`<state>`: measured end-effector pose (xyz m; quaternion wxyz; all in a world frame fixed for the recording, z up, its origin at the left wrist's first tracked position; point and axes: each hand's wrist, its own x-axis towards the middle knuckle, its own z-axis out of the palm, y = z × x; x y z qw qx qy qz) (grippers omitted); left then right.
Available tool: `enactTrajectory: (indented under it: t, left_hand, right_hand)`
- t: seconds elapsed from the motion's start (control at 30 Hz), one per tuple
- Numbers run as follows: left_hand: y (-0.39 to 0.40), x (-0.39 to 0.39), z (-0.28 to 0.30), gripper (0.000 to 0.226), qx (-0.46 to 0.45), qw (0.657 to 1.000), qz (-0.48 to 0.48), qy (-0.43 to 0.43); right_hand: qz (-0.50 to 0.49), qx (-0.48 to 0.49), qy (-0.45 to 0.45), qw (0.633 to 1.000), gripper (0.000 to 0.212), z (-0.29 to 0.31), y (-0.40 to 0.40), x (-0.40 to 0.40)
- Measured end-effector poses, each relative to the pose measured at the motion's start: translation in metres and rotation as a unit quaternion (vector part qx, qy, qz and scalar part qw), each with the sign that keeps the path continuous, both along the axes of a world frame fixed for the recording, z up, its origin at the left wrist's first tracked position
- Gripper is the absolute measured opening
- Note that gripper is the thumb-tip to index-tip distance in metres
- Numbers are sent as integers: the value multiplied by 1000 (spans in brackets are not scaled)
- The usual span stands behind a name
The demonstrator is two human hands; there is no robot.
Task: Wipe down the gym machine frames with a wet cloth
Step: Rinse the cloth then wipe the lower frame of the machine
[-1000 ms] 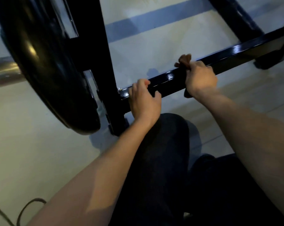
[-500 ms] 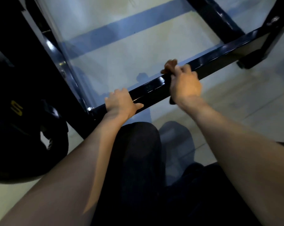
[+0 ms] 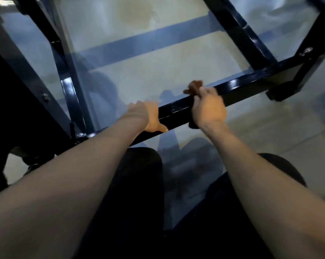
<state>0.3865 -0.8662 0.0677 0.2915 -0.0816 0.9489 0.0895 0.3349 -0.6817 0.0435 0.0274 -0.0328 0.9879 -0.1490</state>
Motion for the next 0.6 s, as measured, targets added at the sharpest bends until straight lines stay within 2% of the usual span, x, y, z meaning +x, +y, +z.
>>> enactTrajectory:
  t: [0.1, 0.17, 0.23, 0.33, 0.4, 0.43, 0.5, 0.53, 0.6]
  left_hand:
    - [32, -22, -7, 36, 54, 998, 10, 30]
    - [35, -27, -13, 45, 25, 998, 26, 54]
    - [33, -27, -19, 60, -6, 997, 39, 63]
    - [41, -30, -19, 60, -23, 998, 49, 46]
    - [51, -42, -13, 64, -22, 999, 45, 18]
    - [60, -50, -10, 69, -19, 999, 39, 15]
    - [84, -66, -6, 75, 6, 999, 27, 30]
    - [98, -75, -5, 70, 30, 998, 25, 44]
    - [121, -83, -9, 46, 58, 996, 24, 64]
  right_hand:
    - [178, 10, -4, 984, 39, -7, -22, 29]
    - [218, 12, 20, 976, 40, -5, 3, 8]
    - [180, 39, 26, 982, 35, -4, 44, -32]
    - [37, 52, 5, 998, 32, -1, 111, -83]
    - [-29, 49, 11, 998, 32, -3, 120, -89]
    - [-29, 51, 12, 998, 33, -3, 112, -84]
    - [39, 27, 4, 999, 35, -6, 84, -61]
    - [93, 12, 4, 996, 38, -9, 72, -49]
    - [178, 12, 21, 984, 45, -14, 68, -30]
